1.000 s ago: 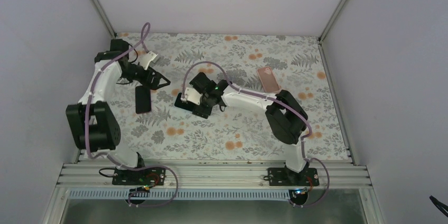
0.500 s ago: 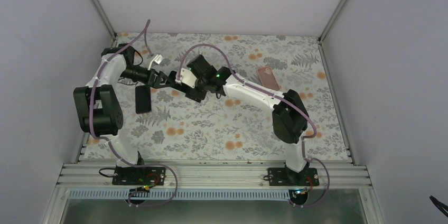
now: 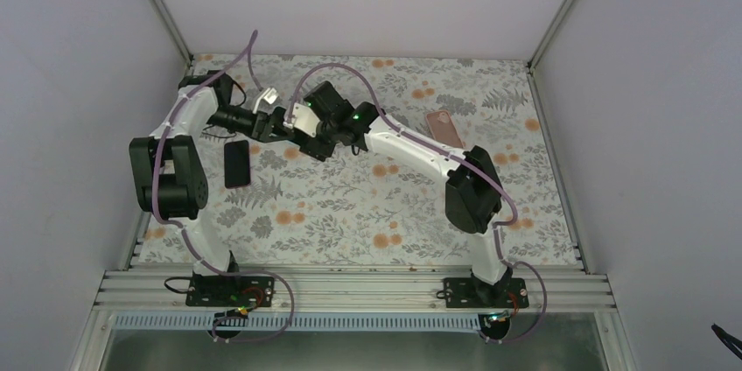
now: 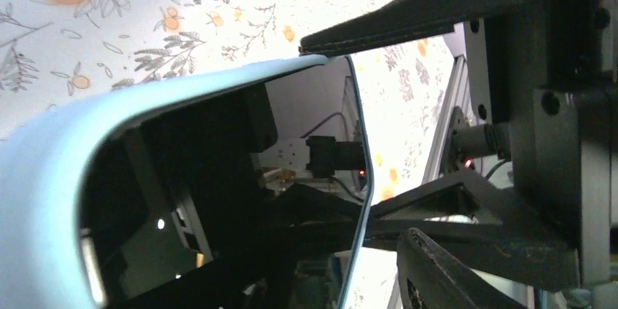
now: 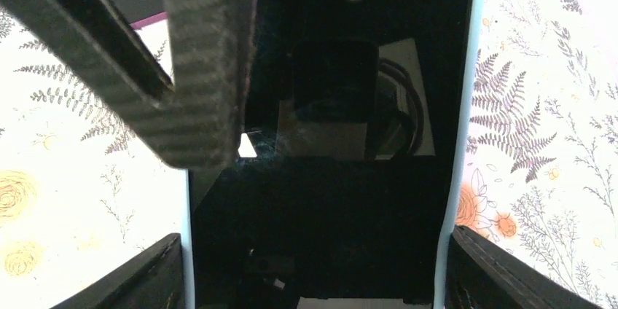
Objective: Take the phone out of the phone case
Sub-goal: Pick up the phone at the center of the board.
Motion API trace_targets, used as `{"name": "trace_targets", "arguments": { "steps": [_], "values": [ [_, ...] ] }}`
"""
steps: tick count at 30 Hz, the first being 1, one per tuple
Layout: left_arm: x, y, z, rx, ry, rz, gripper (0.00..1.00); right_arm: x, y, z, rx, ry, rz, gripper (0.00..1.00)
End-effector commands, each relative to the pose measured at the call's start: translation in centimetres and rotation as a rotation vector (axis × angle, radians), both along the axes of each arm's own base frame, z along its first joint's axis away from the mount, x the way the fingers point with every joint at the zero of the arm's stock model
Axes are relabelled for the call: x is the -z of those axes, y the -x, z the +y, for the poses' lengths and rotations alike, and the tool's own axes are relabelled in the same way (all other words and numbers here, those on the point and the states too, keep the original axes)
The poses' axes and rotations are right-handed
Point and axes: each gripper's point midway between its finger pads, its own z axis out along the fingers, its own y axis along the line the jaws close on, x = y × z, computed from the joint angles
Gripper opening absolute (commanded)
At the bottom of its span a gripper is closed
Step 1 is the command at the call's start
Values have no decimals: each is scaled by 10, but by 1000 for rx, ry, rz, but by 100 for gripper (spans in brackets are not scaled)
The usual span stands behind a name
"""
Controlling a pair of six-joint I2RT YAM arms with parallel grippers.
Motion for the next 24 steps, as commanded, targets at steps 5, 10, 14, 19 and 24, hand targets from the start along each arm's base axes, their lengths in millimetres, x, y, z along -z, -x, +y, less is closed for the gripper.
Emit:
{"name": "trace_targets", "arguments": {
  "steps": [5,10,14,19,24],
  "values": [
    [-27,-9,-9,23,108,-61,37,-26,1,12,-25,-80,-24,65],
    [-33,-11,-11,40,146,-73,19,-27,9,5,-37,-76,-18,70],
    [-41,-12,-12,56,151,-118,11,-32,20,-6,-74,-75,17,94],
    [-58,-8,-11,111,88,-265,4,-52,49,-42,-249,-126,155,100],
    [-77,14,-32,232,34,-417,3,-74,72,-87,-468,-246,280,100]
  ]
}}
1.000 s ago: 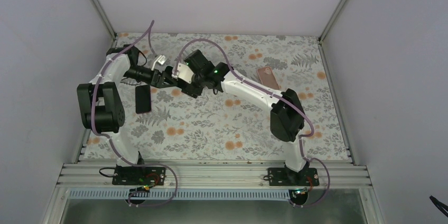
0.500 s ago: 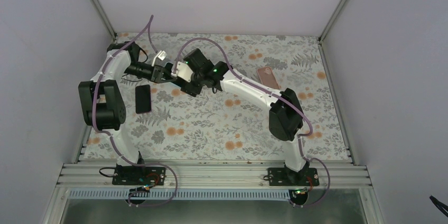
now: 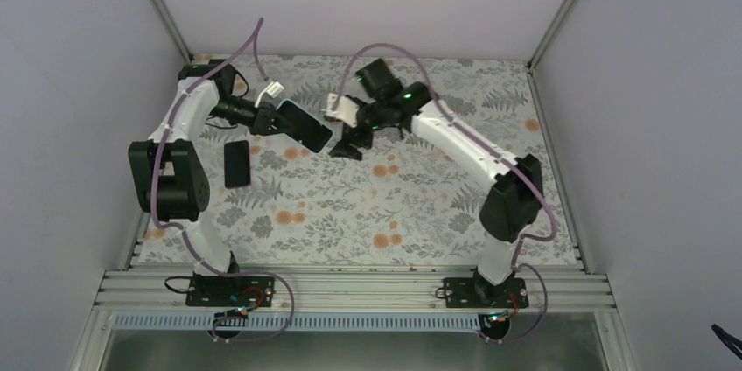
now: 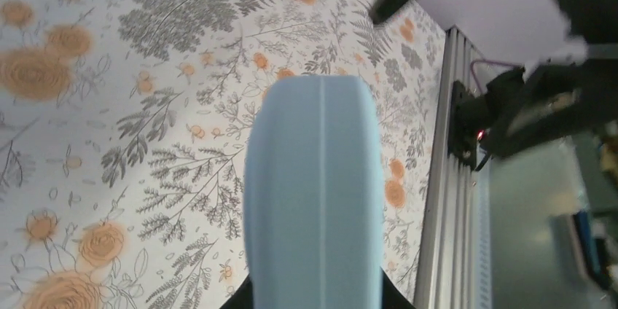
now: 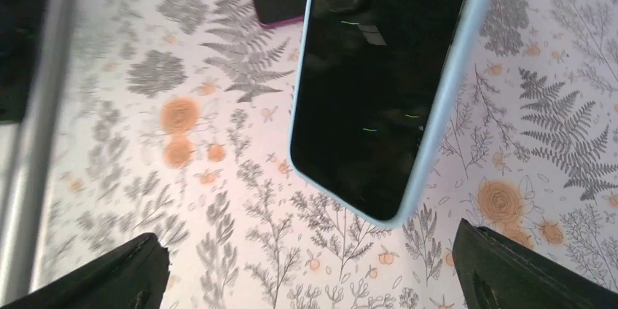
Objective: Take the phone out of the phone case
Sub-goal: Pick up the phone at the center of the board, then remove the phone case from the phone.
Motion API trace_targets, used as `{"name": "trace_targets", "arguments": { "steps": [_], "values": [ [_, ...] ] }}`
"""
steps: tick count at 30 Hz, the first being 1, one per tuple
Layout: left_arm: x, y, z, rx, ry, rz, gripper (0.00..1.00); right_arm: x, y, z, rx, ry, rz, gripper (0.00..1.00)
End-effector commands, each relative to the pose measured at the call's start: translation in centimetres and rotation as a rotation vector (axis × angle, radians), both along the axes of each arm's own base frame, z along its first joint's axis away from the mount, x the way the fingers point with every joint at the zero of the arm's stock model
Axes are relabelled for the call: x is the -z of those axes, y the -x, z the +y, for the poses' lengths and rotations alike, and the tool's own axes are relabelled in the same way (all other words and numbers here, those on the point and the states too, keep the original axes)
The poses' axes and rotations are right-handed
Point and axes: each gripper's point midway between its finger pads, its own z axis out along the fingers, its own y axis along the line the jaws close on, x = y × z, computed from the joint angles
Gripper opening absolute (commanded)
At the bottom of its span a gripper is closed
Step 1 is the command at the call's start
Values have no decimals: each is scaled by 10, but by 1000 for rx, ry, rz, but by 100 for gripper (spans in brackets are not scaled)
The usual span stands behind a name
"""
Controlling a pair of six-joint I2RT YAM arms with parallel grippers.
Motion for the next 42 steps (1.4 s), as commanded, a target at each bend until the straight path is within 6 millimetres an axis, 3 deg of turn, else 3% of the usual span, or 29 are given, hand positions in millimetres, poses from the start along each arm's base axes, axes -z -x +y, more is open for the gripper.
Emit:
{"name": "trace_targets", "arguments": {
  "steps": [1,6,11,17,23,35,42],
  "values": [
    [-47,24,-28,150,1,-280,2,-31,39,-37,-264,-158,141,100],
    [-62,66,-61,308,4,-401,2,-32,40,-47,-324,-180,216,100],
    [-85,79,-66,322,51,-462,2,-22,41,-45,-349,-174,269,98],
    [-97,89,-66,326,68,-503,2,-15,43,-51,-370,-202,288,96],
    [-98,110,-78,379,72,-504,2,-15,22,-59,-339,-221,286,94],
    [-95,124,-93,433,76,-474,2,-5,-6,-60,-272,-176,240,89],
    [-94,143,-105,492,68,-462,2,7,-52,-65,-147,-82,125,85]
  ]
}}
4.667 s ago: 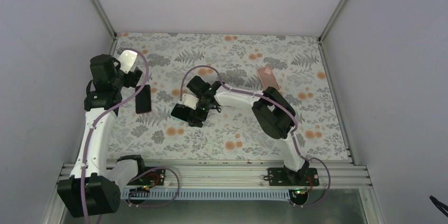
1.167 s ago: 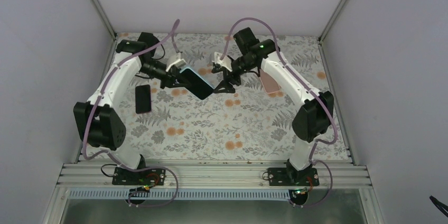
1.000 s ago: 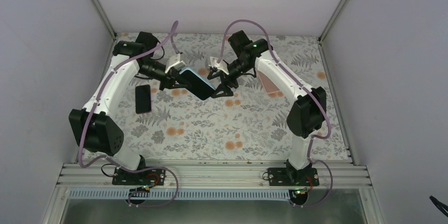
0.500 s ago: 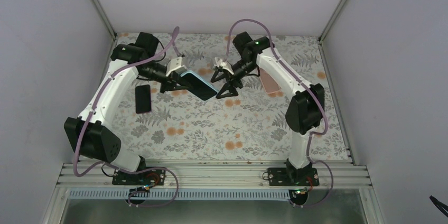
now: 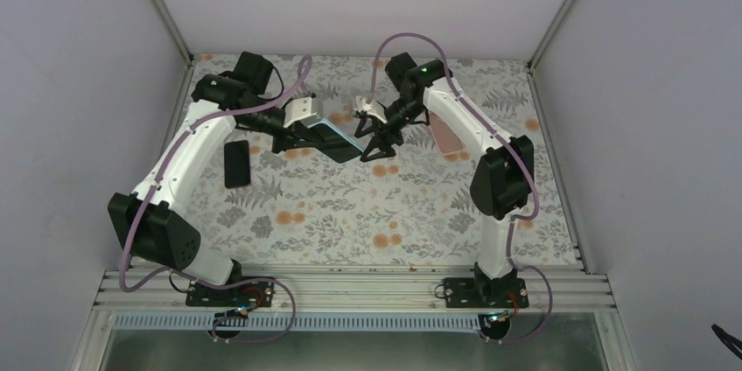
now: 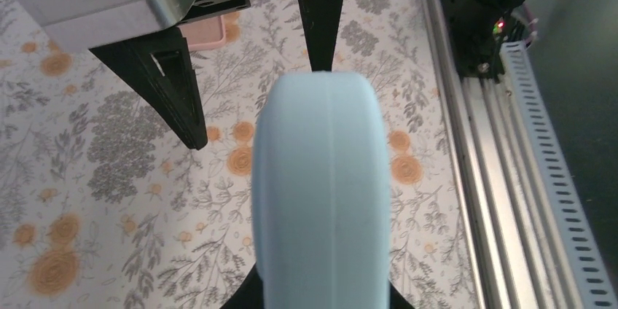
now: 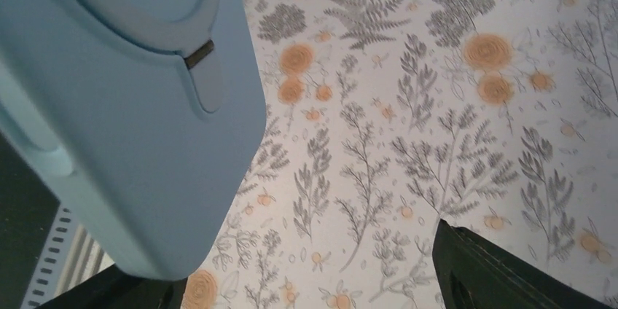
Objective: Take the phone out of the phone case
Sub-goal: Remove the phone case from the phone.
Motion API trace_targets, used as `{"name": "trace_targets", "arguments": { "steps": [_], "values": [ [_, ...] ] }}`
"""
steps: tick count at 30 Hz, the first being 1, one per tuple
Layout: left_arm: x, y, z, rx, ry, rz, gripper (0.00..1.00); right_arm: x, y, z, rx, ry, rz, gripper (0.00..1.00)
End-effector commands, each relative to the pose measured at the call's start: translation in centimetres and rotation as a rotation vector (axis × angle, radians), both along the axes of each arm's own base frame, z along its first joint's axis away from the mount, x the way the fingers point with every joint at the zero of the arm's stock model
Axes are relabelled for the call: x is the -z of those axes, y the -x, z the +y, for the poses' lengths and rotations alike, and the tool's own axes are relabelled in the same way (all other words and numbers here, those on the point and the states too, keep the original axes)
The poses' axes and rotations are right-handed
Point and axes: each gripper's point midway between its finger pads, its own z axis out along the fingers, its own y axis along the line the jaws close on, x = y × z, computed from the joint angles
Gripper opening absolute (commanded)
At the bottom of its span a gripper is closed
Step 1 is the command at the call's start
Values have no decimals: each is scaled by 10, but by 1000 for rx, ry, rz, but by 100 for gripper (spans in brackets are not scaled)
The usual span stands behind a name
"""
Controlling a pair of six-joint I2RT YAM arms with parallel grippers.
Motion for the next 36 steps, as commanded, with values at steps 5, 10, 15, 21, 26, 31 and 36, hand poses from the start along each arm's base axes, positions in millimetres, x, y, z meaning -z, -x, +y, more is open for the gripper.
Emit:
{"name": "trace_targets", "arguments": {
  "steps": [5,10,15,21,26,31,36],
  "values": [
    [-25,68,-34,184,117,125,2,-7,-96,7,207,22,-264,84],
    [-23,69,-34,185,98,120,2,-11,-102,6,212,35,-301,84],
    [-22,71,-36,196,97,123,2,-19,-109,4,244,36,-336,84],
    [-14,65,-37,197,78,124,2,-38,-85,8,195,-31,-269,85],
    [-3,51,-33,169,56,134,2,-85,-37,12,109,-209,-186,86],
    [-9,29,-32,149,99,125,2,-112,-4,29,23,-308,-104,87],
    [-15,16,-39,153,147,129,2,-120,15,60,-26,-330,-88,87]
  ]
}}
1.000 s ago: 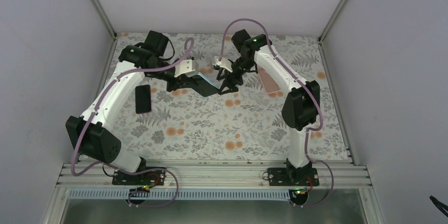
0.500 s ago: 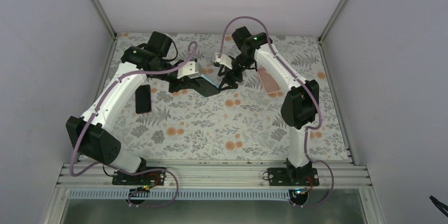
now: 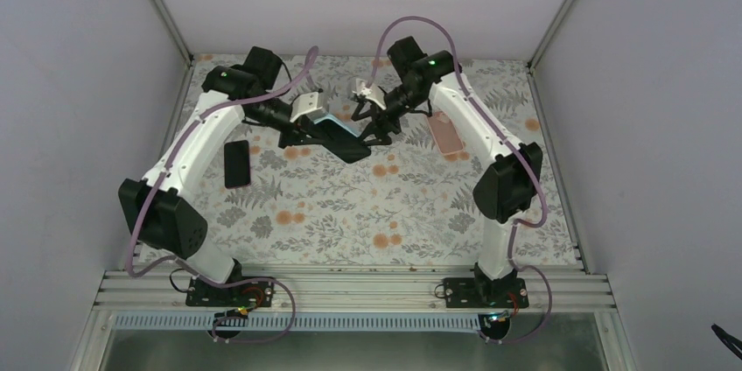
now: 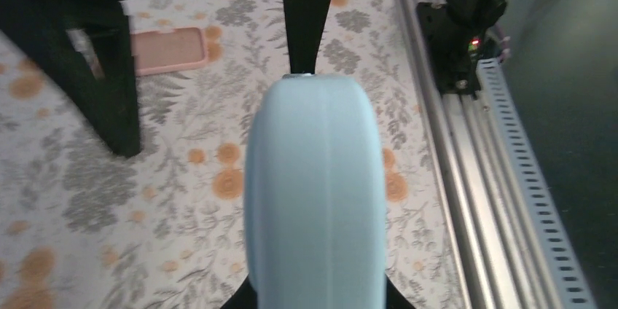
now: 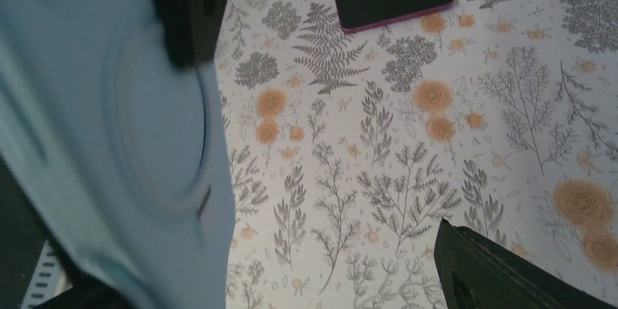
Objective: Take the phone out of the phone case
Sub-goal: Remove the phone case from the phone.
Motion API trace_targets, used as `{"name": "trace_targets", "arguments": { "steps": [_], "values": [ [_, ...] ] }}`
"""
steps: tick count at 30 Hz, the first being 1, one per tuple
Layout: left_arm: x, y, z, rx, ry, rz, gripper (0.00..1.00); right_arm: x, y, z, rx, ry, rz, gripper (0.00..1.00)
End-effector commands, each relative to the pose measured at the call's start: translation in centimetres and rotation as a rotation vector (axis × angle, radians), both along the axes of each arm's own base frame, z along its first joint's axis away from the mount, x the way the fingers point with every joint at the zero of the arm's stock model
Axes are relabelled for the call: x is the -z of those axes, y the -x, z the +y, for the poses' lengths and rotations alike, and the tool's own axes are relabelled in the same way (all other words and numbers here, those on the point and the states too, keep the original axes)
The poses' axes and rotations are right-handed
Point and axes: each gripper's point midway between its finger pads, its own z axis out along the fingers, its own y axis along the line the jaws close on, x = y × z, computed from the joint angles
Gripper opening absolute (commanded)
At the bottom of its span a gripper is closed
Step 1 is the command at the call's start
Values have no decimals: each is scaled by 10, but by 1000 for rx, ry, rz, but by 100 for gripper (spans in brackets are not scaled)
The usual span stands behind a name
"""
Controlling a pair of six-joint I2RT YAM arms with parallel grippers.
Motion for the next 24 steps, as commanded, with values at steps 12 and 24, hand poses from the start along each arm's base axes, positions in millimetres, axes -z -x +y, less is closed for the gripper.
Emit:
{"name": "trace_targets", "arguments": {
  "steps": [12,24],
  "values": [
    [-34,10,-27,92,153,77,2,-77,85,118,-358,-380,182,90],
    [-50,-31,5,-151,23,-207,85,-111,36,89,-163,-451,192,3]
  ]
}}
